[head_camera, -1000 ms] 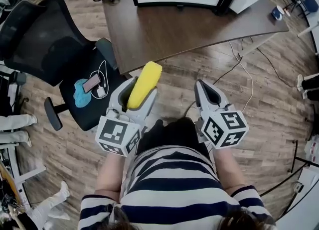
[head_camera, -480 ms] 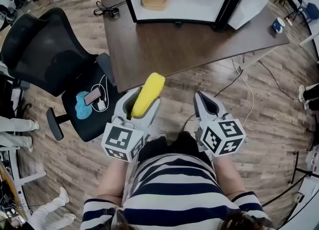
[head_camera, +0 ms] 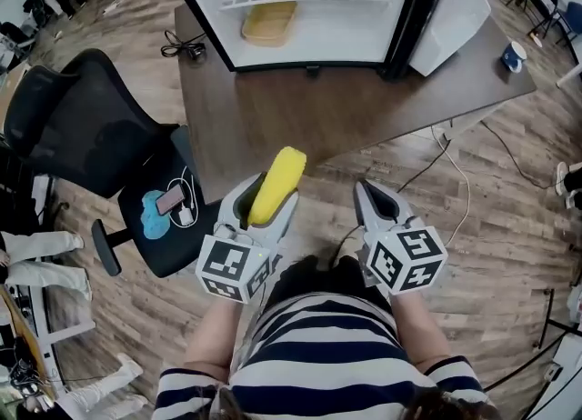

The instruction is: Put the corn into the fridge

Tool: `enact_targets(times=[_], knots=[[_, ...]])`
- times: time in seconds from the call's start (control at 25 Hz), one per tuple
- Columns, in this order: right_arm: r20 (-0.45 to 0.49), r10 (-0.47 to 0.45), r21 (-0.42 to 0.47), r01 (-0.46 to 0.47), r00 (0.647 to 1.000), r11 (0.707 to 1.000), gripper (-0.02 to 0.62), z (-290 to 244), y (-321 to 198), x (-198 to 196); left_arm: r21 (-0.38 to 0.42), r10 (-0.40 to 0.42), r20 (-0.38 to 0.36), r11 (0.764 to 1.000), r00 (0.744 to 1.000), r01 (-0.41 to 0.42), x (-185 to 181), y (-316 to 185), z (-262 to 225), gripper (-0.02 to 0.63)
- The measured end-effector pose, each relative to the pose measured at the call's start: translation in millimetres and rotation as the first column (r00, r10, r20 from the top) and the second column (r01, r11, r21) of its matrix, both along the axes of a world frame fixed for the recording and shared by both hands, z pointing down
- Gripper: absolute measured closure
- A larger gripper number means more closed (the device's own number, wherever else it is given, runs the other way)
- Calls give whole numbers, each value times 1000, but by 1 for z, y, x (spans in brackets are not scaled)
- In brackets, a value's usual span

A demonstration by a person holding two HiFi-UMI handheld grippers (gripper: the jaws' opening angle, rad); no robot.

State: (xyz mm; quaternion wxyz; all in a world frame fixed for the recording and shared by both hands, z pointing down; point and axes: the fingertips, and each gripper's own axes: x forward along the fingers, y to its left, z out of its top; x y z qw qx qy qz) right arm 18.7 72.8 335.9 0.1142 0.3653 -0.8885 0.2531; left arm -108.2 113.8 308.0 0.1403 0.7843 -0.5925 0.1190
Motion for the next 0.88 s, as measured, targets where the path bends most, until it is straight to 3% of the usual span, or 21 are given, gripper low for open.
enact_targets(times=[0.6,0.88], knots=[[-19,-38,11,38,999,999,603,8,-66,58,-24,-33,30,999,999,34,50,-79,4,606],[-27,-22,-11,22,999,1000,603,17,-87,59,-23,-9,60,1000,998,11,48,-118,4,606]])
